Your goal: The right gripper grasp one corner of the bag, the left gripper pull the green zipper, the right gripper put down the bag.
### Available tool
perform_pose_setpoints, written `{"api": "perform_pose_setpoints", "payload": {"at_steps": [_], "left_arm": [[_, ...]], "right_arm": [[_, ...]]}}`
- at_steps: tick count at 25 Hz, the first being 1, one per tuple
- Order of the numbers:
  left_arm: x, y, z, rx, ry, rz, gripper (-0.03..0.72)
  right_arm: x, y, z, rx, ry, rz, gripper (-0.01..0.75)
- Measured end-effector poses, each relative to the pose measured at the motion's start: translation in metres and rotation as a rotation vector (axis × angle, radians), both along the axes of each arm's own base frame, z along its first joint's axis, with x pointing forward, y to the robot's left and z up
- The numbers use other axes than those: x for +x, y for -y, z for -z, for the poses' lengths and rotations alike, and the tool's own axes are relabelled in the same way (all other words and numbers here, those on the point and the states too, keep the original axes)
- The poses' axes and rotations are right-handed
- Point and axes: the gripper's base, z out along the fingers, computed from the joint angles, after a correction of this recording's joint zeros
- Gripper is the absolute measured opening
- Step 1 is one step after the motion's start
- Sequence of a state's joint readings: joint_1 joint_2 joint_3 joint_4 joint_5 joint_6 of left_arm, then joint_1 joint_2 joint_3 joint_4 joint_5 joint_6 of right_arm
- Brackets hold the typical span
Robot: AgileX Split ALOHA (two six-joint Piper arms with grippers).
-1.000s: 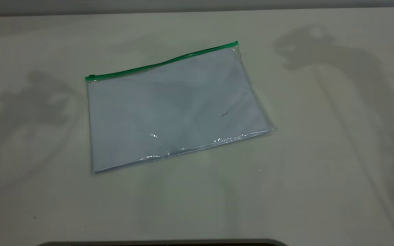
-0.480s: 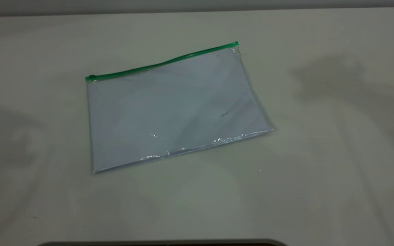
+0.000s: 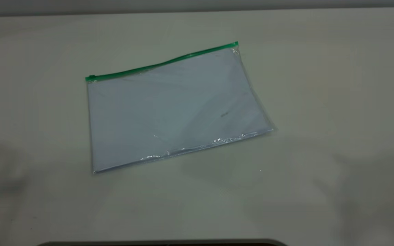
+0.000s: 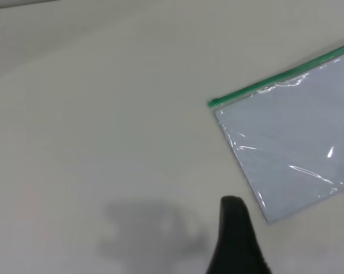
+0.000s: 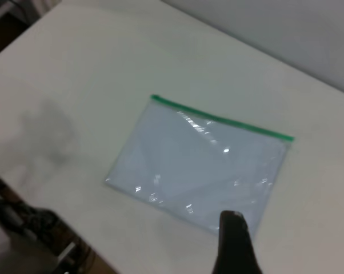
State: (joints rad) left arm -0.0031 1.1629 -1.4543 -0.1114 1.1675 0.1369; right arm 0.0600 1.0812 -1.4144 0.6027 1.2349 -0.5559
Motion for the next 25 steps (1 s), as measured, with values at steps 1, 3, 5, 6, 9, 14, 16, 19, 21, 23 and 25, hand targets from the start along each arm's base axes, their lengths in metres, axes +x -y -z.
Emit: {"api": "perform_pose_setpoints", "payload": {"at_steps": [1, 3, 5, 6, 9, 14, 16, 19, 21, 23, 25], "left_arm": [[-0.009, 0.0, 0.001, -0.001, 0.005, -0.001, 0.583], [-0.031, 0.0, 0.006, -0.001, 0.017, -0.001, 0.582], [-0.053, 0.0, 0.016, -0.002, 0.016, -0.003, 0.582], [-0.065, 0.0, 0.019, -0.003, 0.028, -0.003, 0.582], [-0.1, 0.0, 0.036, -0.001, 0.047, -0.001, 0.582], [-0.154, 0.0, 0.066, 0.004, 0.116, 0.005, 0.582], [-0.169, 0.0, 0.082, 0.011, 0.129, 0.017, 0.582], [-0.186, 0.001, 0.104, 0.016, 0.15, 0.042, 0.582], [-0.193, 0.001, 0.117, 0.015, 0.157, 0.044, 0.582], [-0.197, 0.001, 0.131, 0.015, 0.146, 0.044, 0.582], [-0.199, 0.001, 0.143, 0.016, 0.134, 0.044, 0.582]], "right_arm": [[-0.012, 0.0, 0.005, 0.002, 0.001, -0.004, 0.56], [-0.032, 0.001, 0.016, 0.002, -0.003, -0.006, 0.56], [-0.047, 0.002, 0.032, 0.0, -0.03, -0.006, 0.56], [-0.055, 0.003, 0.038, 0.002, -0.033, -0.006, 0.56], [-0.076, 0.003, 0.06, 0.013, -0.057, -0.009, 0.56], [-0.111, 0.005, 0.09, 0.021, -0.051, -0.012, 0.56], [-0.126, 0.006, 0.098, 0.025, -0.024, -0.01, 0.56], [-0.149, 0.007, 0.109, 0.046, 0.021, 0.003, 0.56], [-0.162, 0.008, 0.115, 0.064, 0.049, 0.023, 0.56], [-0.173, 0.011, 0.122, 0.071, 0.086, 0.056, 0.56], [-0.18, 0.014, 0.129, 0.065, 0.106, 0.095, 0.56]]}}
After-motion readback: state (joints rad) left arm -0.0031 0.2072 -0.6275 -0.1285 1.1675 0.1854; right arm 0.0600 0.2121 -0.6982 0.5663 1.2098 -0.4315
